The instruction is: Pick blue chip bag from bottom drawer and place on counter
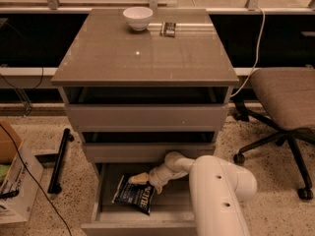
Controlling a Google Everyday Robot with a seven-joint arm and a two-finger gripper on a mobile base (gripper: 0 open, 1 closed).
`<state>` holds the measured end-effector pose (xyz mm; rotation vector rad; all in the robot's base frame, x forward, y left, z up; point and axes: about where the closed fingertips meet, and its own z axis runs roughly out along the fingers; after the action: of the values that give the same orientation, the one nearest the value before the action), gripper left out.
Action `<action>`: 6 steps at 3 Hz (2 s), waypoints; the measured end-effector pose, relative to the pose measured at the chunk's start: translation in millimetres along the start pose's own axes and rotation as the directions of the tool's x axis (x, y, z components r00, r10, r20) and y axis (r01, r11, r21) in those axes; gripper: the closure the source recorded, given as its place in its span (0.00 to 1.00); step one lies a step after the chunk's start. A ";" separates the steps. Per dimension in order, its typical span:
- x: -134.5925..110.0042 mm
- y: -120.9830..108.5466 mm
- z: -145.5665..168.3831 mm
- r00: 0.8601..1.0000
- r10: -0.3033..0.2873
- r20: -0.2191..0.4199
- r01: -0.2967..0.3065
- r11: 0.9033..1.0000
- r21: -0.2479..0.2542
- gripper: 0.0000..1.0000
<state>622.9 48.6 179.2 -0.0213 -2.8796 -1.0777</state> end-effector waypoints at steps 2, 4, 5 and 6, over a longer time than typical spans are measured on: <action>1.7 5.7 37.3 0.998 0.031 -0.061 -0.033 0.999 -0.034 0.29; 0.7 2.8 43.2 0.997 0.053 -0.065 -0.056 0.998 -0.040 0.75; 2.8 5.2 24.9 0.996 0.069 -0.053 -0.073 0.995 -0.061 0.98; 15.7 13.3 -20.1 0.998 0.058 -0.032 -0.061 0.994 -0.092 1.00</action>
Offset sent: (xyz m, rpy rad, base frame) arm 0.0015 0.0286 -0.0273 0.0441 0.0752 0.0037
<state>608.9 45.2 204.2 -0.0945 -2.7818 -1.1892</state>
